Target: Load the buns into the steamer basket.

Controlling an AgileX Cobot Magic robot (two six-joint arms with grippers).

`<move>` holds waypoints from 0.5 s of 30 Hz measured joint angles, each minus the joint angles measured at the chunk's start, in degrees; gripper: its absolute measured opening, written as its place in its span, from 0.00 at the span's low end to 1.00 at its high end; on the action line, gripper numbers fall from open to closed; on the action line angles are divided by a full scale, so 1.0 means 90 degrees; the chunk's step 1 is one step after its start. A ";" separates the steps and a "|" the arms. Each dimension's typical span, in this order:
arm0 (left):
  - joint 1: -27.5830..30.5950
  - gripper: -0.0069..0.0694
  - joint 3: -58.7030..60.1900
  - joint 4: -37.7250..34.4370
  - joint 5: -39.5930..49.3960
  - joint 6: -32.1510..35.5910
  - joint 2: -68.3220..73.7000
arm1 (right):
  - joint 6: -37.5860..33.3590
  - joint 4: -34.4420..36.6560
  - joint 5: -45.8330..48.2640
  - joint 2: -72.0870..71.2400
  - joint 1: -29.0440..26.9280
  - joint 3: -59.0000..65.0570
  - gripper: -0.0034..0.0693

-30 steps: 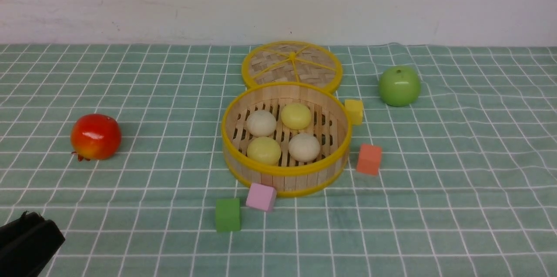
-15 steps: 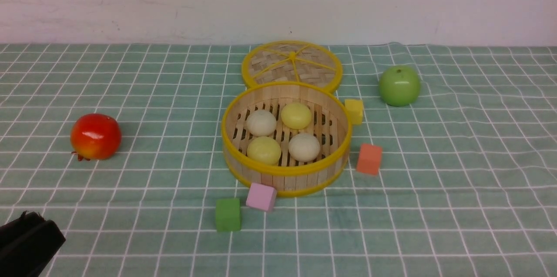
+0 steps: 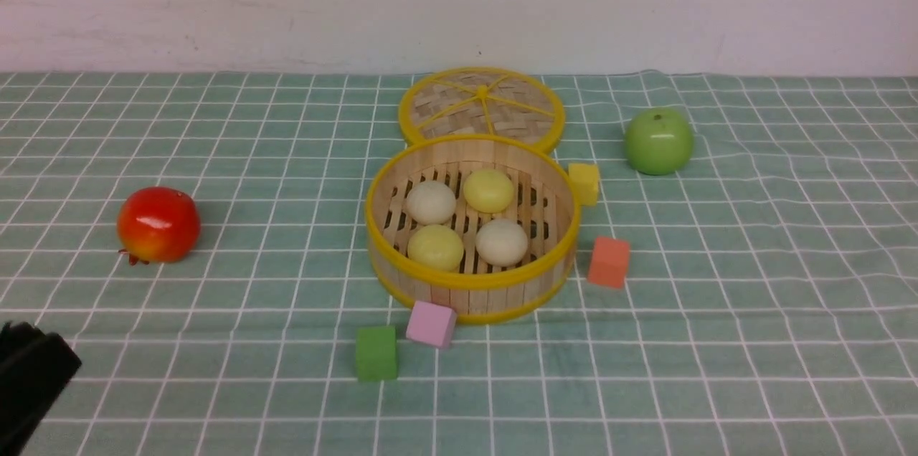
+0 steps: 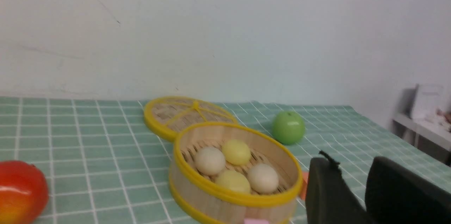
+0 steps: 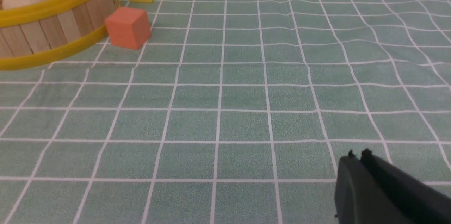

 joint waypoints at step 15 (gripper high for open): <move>0.1951 0.07 0.1617 0.4103 0.1386 -0.3768 -0.1096 | 0.0000 0.0000 0.0006 -0.0005 0.0000 0.0000 0.08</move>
